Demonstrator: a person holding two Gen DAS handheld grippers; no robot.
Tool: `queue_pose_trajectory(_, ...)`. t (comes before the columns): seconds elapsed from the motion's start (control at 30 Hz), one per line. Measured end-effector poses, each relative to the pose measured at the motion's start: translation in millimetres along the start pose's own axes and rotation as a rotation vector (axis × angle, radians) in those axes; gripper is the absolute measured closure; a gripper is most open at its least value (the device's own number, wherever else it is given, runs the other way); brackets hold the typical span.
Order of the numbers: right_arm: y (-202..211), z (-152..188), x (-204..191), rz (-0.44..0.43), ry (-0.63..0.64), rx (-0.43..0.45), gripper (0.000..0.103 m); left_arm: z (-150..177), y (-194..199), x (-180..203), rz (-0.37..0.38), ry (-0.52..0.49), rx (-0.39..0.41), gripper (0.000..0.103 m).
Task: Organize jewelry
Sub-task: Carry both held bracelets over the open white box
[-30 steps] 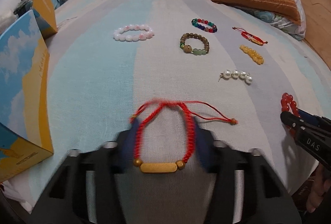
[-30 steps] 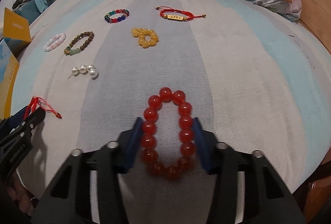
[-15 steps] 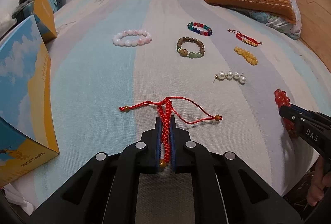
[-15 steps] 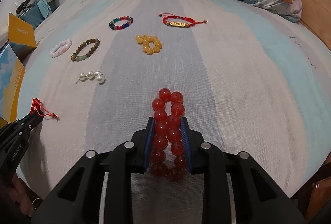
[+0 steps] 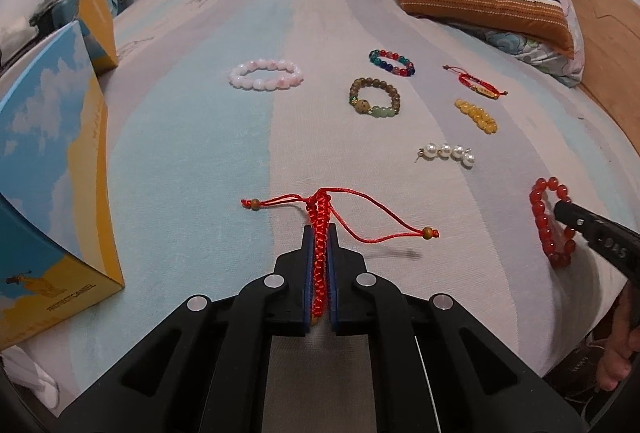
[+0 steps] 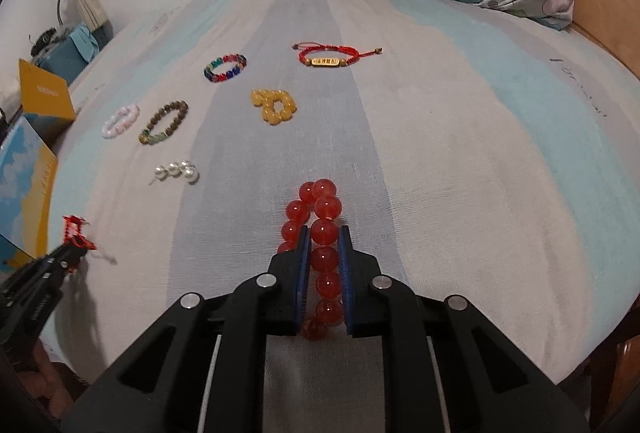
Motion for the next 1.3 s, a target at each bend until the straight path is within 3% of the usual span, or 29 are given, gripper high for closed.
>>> queue_pose_trajectory(0.4, 26.8, -16.8, -10.9, -0.056, -0.022, 0.055, 0.091, -16.1, 16.7, -6.3, 0.000, 0.012, -0.002, 0.098)
queue_pose_trajectory(0.8, 25.0, -34.7, -34.9, -0.037, 0.027, 0.046, 0.090, -47.7, 31.7, -18.2, -0.012, 0.007, 0.021, 0.098)
queue_pose_trajectory(1.13, 43.2, -84.1, -66.5, -0.048, 0.068, 0.092, 0.090, -89.2, 55.2, -36.7, -0.033, -0.010, 0.072, 0.098)
queue_pose_trajectory(1.3, 50.9, -103.4, -92.1, -0.069, 0.091, 0.109, 0.090, -101.8, 65.6, -62.6, -0.077, 0.003, 0.082, 0.098)
Point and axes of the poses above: each gripper's, at about its wrist camera, not at the fingertips, and y roughly against the way its jaws point, x to its right, z to its underside, the point moved 8 cm from there along -y, roughly the way its jaws point, and after that the axes turned 14 degrees about x, right-handed, at the moved point
